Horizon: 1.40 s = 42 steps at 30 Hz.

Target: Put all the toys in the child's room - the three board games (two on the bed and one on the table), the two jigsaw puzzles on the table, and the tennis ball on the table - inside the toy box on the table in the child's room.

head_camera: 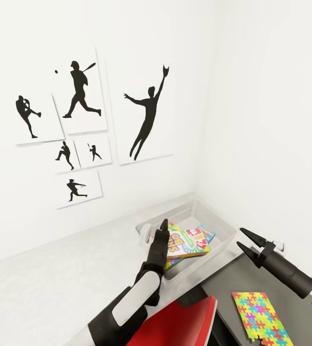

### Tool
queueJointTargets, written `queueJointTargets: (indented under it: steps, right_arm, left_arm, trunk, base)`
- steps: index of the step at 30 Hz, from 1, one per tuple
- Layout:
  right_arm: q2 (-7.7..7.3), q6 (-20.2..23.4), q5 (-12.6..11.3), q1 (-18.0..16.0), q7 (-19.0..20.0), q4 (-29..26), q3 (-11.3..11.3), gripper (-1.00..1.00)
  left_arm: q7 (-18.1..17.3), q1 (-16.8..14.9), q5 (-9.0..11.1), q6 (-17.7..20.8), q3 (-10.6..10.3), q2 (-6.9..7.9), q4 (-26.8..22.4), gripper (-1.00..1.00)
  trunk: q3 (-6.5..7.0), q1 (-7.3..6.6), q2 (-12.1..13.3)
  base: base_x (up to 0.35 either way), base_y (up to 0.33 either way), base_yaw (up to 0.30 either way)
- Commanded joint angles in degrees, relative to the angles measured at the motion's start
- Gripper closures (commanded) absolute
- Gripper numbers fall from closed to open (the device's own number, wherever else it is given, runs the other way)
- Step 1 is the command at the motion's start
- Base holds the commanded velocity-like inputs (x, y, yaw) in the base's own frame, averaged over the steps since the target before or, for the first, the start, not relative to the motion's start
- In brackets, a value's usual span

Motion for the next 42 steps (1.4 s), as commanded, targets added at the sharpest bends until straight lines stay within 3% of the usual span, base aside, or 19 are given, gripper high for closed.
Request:
queueJointTargets:
  steps: [1, 3, 5, 7, 10, 13, 14, 16, 17, 18, 19, 20, 22, 23, 25, 28, 34, 42]
  right_arm:
    - [-0.01, 0.3, 0.3, -0.1, 0.4, 0.0, -0.1, -1.00]
    - [-0.06, 0.3, 0.3, -0.1, 0.4, 0.1, -0.1, -1.00]
    - [-0.07, 0.3, 0.3, -0.1, 0.4, 0.1, -0.2, -1.00]
    - [-0.08, 0.3, 0.3, -0.1, 0.5, 0.1, -0.4, -1.00]
    - [-0.10, 0.3, 0.3, -0.1, 0.5, 0.2, -0.7, -1.00]
    - [-0.15, 0.3, 0.3, -0.1, 0.6, 0.2, -0.8, -1.00]
    - [-0.19, 0.3, 0.3, -0.1, 0.6, 0.2, -0.8, -1.00]
    - [-0.23, 0.3, 0.3, -0.1, 0.6, 0.2, -0.9, -1.00]
    - [-0.21, 0.3, 0.3, -0.1, 0.6, 0.2, -0.9, -1.00]
    - [-0.20, 0.3, 0.3, -0.1, 0.6, 0.2, -0.9, -1.00]
    - [-0.19, 0.4, 0.3, -0.1, 0.6, 0.2, -0.9, -1.00]
    - [-0.15, 0.4, 0.3, -0.1, 0.6, 0.2, -0.9, -1.00]
    - [-0.12, 0.4, 0.3, -0.1, 0.6, 0.2, -0.9, -1.00]
    - [-0.11, 0.4, 0.3, -0.1, 0.6, 0.2, -0.9, -1.00]
    - [-0.10, 0.4, 0.3, -0.1, 0.6, 0.1, -0.9, -1.00]
    - [-0.09, 0.3, 0.3, -0.1, 0.6, 0.1, -0.9, -1.00]
    - [-0.02, 0.3, 0.3, -0.1, 0.6, 0.0, -0.9, -1.00]
    - [0.12, 0.3, 0.3, -0.1, 0.5, 0.0, -0.9, -1.00]
  left_arm:
    - [0.1, 0.6, 0.1, -0.3, -0.1, 0.00, -1.4, -1.00]
    - [0.1, 2.1, 0.1, 0.0, 0.1, 0.00, -4.6, -1.00]
    - [0.1, 2.7, 0.2, 0.6, 0.1, 2.11, -7.4, -1.00]
    - [0.1, 3.2, 0.2, 3.2, 0.0, 6.18, -11.1, -1.00]
    - [0.0, 3.4, 0.3, 12.4, 0.8, 13.24, -14.0, -1.00]
    - [-0.2, 3.5, 1.0, 27.5, 5.5, 20.16, -15.1, -1.00]
    - [-0.4, 3.5, 1.4, 30.8, 6.7, 20.99, -15.1, -1.00]
    - [-2.7, 3.5, 5.4, 48.3, 14.1, 23.14, -15.3, -1.00]
    - [-4.2, 3.5, 8.0, 58.2, 18.9, 23.69, -15.3, -1.00]
    - [-4.9, 3.5, 9.2, 63.1, 21.6, 23.87, -15.3, -1.00]
    - [-6.5, 3.5, 11.9, 76.3, 30.0, 24.13, -15.0, -1.00]
    - [-7.1, 3.5, 13.1, 81.9, 34.9, 24.31, -14.8, -1.00]
    - [-7.7, 3.4, 14.1, 86.5, 40.1, 25.00, -14.7, -1.00]
    - [-7.9, 3.4, 14.5, 88.3, 42.0, 26.25, -14.7, -1.00]
    - [-8.2, 3.4, 15.0, 89.8, 43.3, 28.36, -14.6, -1.00]
    - [-8.6, 3.5, 15.3, 90.8, 42.2, 30.55, -14.6, -1.00]
    - [-8.9, 3.4, 15.8, 91.1, 39.4, 31.62, -14.4, -1.00]
    - [-9.8, 3.4, 16.1, 90.7, 39.3, 31.50, -13.8, -1.00]
  trunk:
    - [-0.13, 0.04, -0.1]
    - [-0.13, 0.04, -0.1]
    - [-0.13, 0.04, -0.1]
    - [-0.13, 0.04, -0.1]
    - [-0.13, 0.04, -0.1]
    - [-0.13, 0.04, -0.1]
    - [-0.13, 0.04, -0.1]
    - [-0.13, 0.04, -0.1]
    - [-0.13, 0.04, -0.1]
    - [-0.13, 0.04, -0.1]
    - [-0.13, 0.04, -0.1]
    - [-0.13, 0.04, -0.1]
    - [-0.13, 0.04, -0.1]
    - [-0.13, 0.04, -0.1]
    - [-0.13, 0.04, -0.1]
    - [-0.13, 0.04, -0.1]
    - [-0.13, 0.04, -0.1]
    - [-0.13, 0.04, -0.1]
  base:
    - [0.000, 0.000, 0.000]
    - [0.000, 0.000, 0.000]
    - [0.000, 0.000, 0.000]
    - [0.000, 0.000, 0.000]
    - [0.000, 0.000, 0.000]
    - [0.000, 0.000, 0.000]
    - [0.000, 0.000, 0.000]
    - [0.000, 0.000, 0.000]
    - [0.000, 0.000, 0.000]
    - [0.000, 0.000, 0.000]
    - [0.000, 0.000, 0.000]
    - [0.000, 0.000, 0.000]
    - [0.000, 0.000, 0.000]
    - [0.000, 0.000, 0.000]
    - [0.000, 0.000, 0.000]
    - [0.000, 0.000, 0.000]
    - [0.000, 0.000, 0.000]
    - [0.000, 0.000, 0.000]
